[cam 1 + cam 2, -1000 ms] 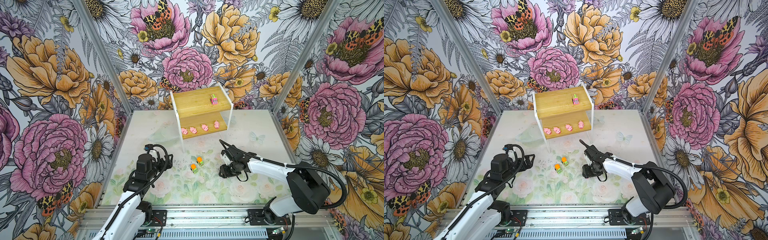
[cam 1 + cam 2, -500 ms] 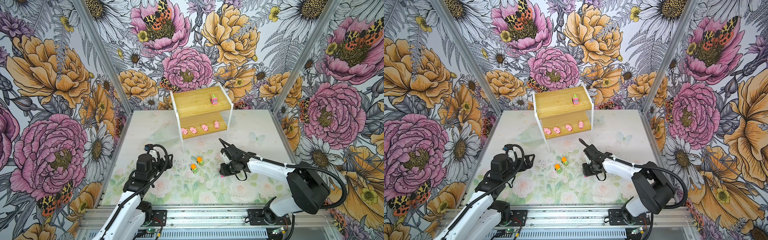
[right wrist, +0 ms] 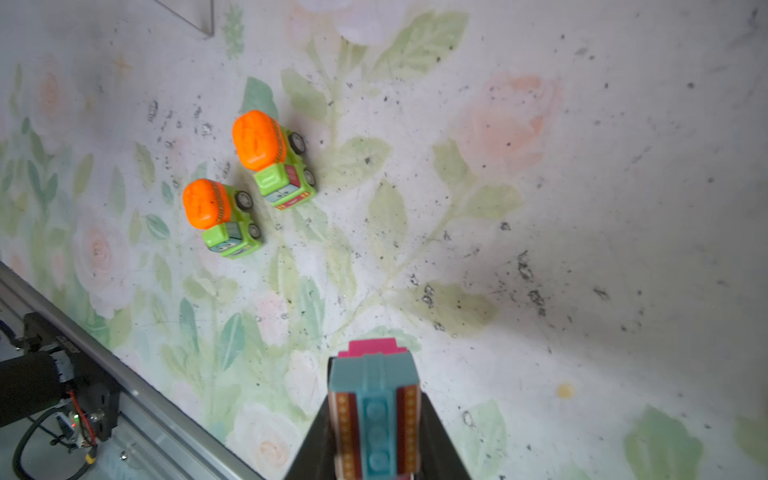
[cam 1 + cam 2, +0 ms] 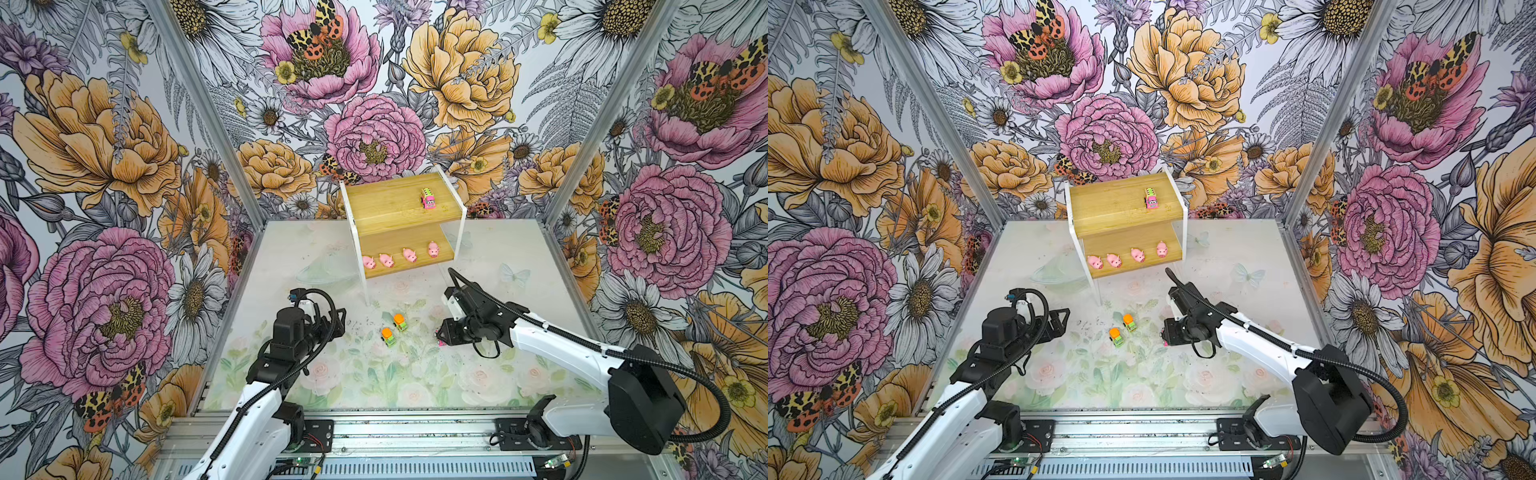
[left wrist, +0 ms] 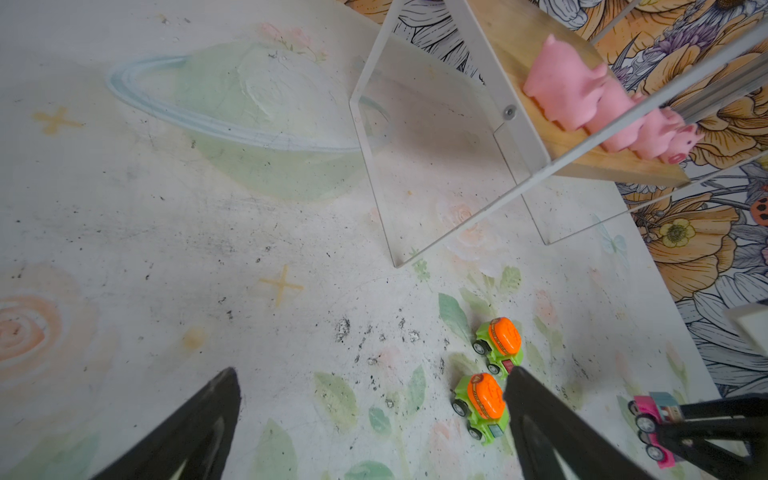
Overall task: Place and organize the plastic toys onto the shelf
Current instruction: 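Carry the truck above the upper shelf with the right gripper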
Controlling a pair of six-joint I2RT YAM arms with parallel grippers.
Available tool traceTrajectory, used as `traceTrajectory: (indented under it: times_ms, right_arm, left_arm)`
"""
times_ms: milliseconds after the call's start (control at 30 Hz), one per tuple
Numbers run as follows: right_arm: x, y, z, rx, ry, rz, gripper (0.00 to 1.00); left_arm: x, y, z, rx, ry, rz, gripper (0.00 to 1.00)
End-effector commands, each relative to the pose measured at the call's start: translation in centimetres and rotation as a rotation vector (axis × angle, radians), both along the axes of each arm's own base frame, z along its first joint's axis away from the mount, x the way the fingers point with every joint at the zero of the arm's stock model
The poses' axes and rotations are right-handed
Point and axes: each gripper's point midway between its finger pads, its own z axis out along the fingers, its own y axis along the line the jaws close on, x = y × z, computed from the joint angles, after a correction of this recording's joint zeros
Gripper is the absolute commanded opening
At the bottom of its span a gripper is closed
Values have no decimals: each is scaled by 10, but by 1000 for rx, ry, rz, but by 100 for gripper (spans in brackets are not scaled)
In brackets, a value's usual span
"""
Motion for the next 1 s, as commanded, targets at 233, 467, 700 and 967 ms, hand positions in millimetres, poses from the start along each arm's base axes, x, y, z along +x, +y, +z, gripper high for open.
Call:
traceTrajectory:
  times_ms: [233,467,700,967]
  right_arm:
    - [51,20,189,-48,-277,110,21]
    - [132,31,278,-133,-482,94,22]
    - [182,28,283,-82,-531,14,20]
    - [173,46,301,-82,-627,79,19]
  left_arm:
    - [5,0,-1,-1,-10,-1,99]
    - [7,2,4,-1,-29,14,99]
    - [9,-1,10,-2,-34,1,99]
    - [10,1,12,5,-36,10,99]
